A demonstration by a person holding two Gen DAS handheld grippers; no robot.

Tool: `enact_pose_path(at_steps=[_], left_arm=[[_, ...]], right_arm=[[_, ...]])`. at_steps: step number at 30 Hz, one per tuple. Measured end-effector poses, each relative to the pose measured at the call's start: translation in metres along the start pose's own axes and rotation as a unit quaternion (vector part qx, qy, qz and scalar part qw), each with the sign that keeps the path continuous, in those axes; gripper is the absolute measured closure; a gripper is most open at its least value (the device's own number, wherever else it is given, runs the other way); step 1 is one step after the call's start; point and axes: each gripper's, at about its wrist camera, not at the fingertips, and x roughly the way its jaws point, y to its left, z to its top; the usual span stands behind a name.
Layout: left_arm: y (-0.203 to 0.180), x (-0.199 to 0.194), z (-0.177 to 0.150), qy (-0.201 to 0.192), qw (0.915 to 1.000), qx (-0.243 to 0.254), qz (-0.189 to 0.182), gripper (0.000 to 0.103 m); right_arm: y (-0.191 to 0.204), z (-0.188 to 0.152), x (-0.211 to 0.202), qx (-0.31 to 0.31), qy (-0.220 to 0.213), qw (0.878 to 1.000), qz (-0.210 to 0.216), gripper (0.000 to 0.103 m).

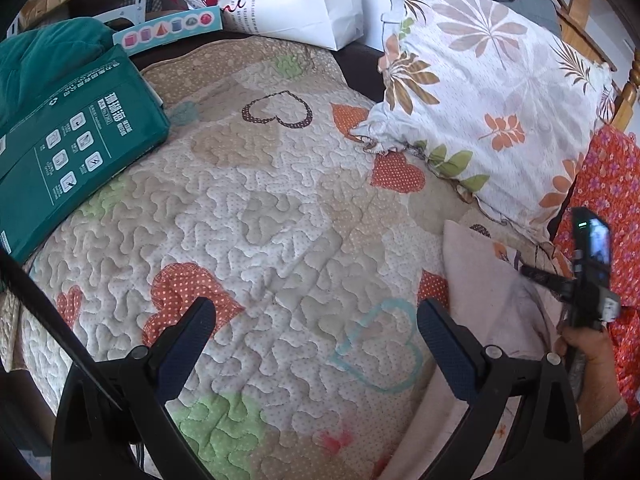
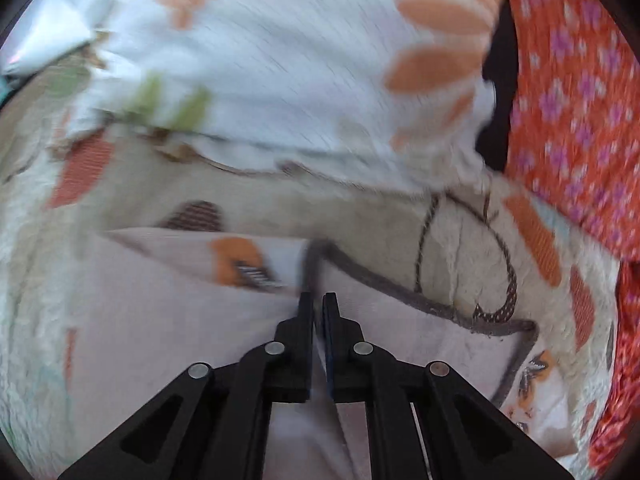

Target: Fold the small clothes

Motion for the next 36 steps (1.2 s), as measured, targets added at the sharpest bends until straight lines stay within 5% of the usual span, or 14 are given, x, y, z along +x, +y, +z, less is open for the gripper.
enact_pose_path(at_steps=[2, 4, 6, 13, 18, 21, 24, 25, 26, 30, 33, 36], left_arm=[[-0.001, -0.001, -0.001, 0.001, 1.0000, 0.003, -0.004, 0.003], [-0.003, -0.001, -0.004, 0.005, 0.9999, 0.011, -0.011, 0.003], [-0.006, -0.001, -0.008, 0.012, 0.9996, 0.019, -0.019, 0.003], [-0.031, 0.007, -0.025, 0.050, 0.9961, 0.062, -0.040, 0.003], [-0.051, 0.015, -0.034, 0.064, 0.9935, 0.088, -0.035, 0.003], [-0.058, 0.019, -0.035, 0.071, 0.9929, 0.089, -0.036, 0.003], [-0.064, 0.022, -0.036, 0.074, 0.9920, 0.094, -0.038, 0.003], [-0.066, 0.022, -0.036, 0.074, 0.9915, 0.099, -0.041, 0.003], [-0.067, 0.022, -0.035, 0.072, 0.9914, 0.101, -0.041, 0.003], [-0.068, 0.027, -0.034, 0.073, 0.9915, 0.101, -0.038, 0.003], [-0.067, 0.030, -0.033, 0.079, 0.9913, 0.098, -0.038, 0.003], [-0.064, 0.034, -0.030, 0.079, 0.9929, 0.083, -0.031, 0.003]], right_arm=[[-0.014, -0.002, -0.025, 0.009, -0.022, 0.999, 0.028, 0.088], [-0.035, -0.013, -0.057, 0.009, -0.041, 0.998, 0.041, 0.066], [-0.061, -0.029, -0.086, 0.007, -0.053, 0.998, 0.038, 0.058], [-0.145, -0.134, -0.140, 0.060, -0.027, 0.996, 0.062, 0.047], [-0.146, -0.194, -0.130, 0.060, -0.011, 0.996, 0.061, 0.045], [-0.118, -0.212, -0.119, -0.008, -0.008, 0.999, 0.031, 0.043], [-0.092, -0.223, -0.101, -0.080, 0.007, 0.996, -0.027, 0.049], [-0.091, -0.224, -0.098, -0.087, 0.012, 0.995, -0.042, 0.085], [-0.093, -0.222, -0.097, -0.084, 0.019, 0.995, -0.046, 0.097], [-0.127, -0.202, -0.135, 0.007, -0.016, 0.999, 0.036, 0.096], [-0.164, -0.177, -0.169, 0.081, -0.055, 0.986, 0.134, 0.096], [-0.202, -0.158, -0.168, 0.142, -0.063, 0.977, 0.147, 0.096]])
